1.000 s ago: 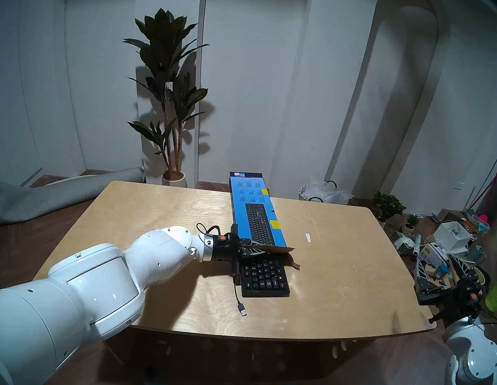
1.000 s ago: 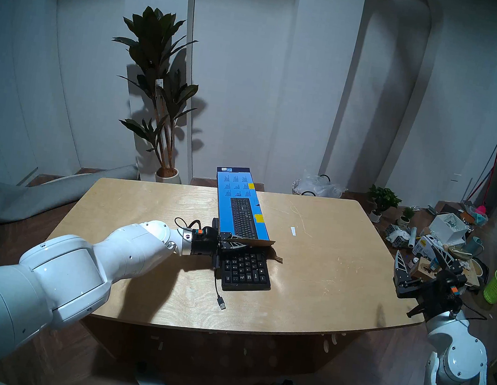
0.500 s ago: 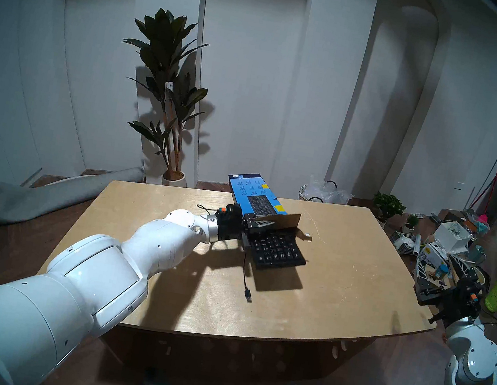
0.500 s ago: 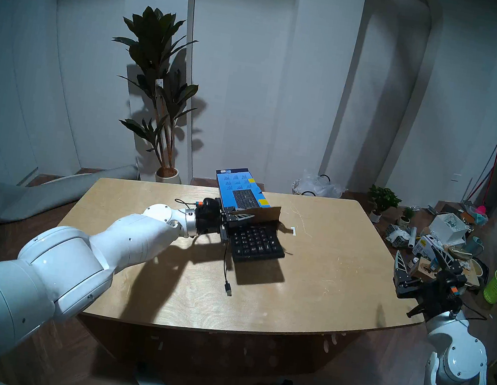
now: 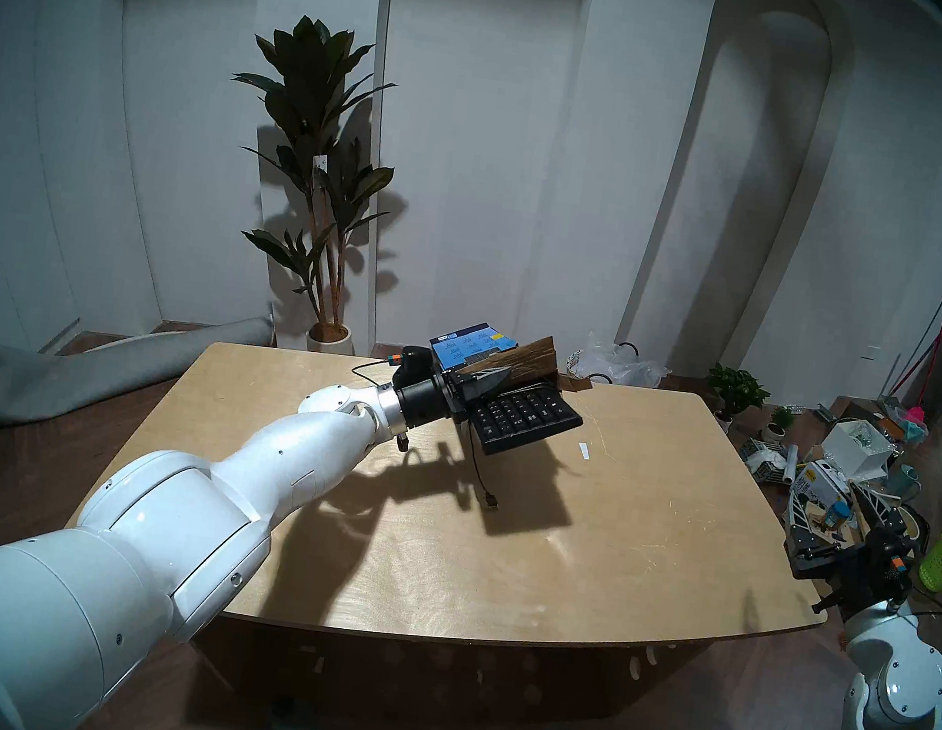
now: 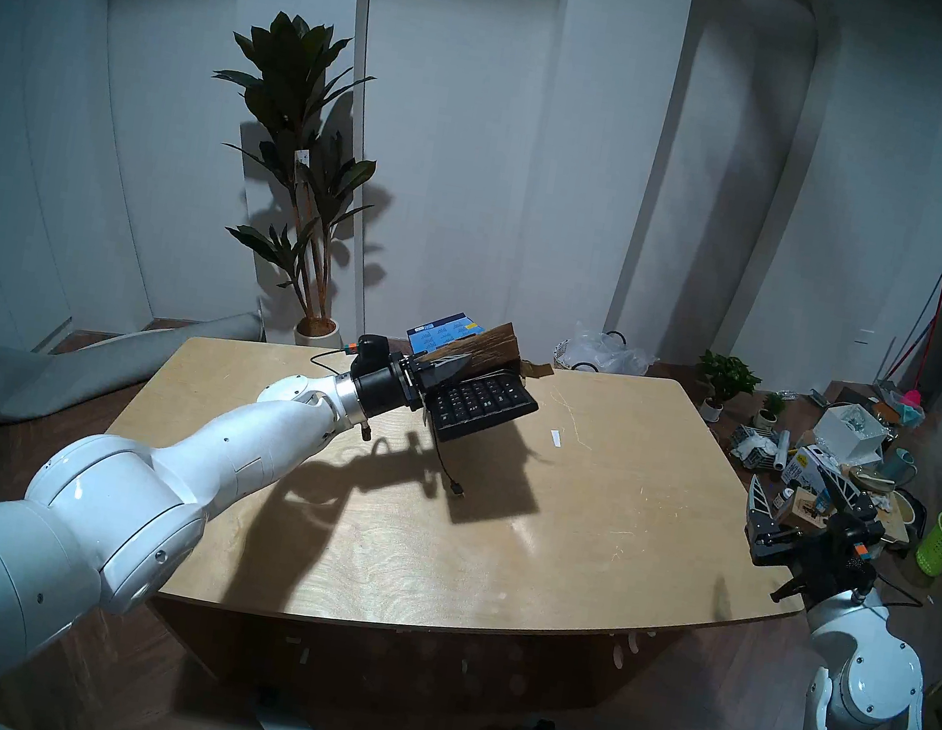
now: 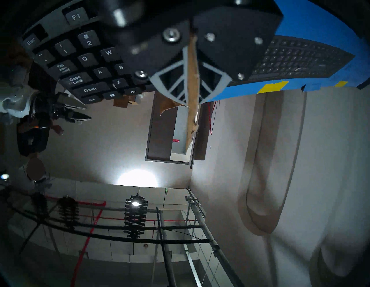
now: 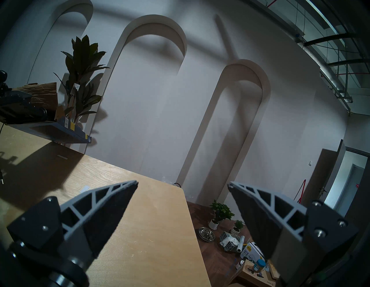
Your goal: Unwrap the new keyboard and set the wrapping aside
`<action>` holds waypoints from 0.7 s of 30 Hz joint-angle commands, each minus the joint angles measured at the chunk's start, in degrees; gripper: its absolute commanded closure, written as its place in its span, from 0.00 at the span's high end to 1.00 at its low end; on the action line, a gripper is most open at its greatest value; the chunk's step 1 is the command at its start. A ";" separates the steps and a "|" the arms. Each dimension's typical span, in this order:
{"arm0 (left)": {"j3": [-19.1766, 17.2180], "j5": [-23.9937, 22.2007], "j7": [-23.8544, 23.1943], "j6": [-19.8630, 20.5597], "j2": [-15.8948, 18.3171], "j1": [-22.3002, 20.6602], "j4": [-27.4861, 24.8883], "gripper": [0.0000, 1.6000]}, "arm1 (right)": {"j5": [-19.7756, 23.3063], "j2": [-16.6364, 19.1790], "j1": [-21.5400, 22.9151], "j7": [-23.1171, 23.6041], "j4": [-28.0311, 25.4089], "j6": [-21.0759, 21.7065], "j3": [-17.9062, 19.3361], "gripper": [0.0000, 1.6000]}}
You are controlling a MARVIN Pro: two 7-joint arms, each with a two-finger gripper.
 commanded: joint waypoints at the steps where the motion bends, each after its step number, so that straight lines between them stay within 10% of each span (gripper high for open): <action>1: 0.48 -0.04 -4.60 4.25 4.73 1.44 -5.08 0.00 | -0.07 0.16 0.03 0.11 -1.03 -0.27 0.08 1.00; 9: -0.30 0.24 -6.17 7.04 10.70 2.54 -10.51 0.00 | -0.05 0.18 0.05 0.10 -0.99 -0.27 0.07 1.00; 21: -0.55 -0.03 -8.22 10.66 8.99 -0.49 -18.68 0.00 | -2.91 7.21 0.38 7.55 1.19 -4.24 -2.37 1.00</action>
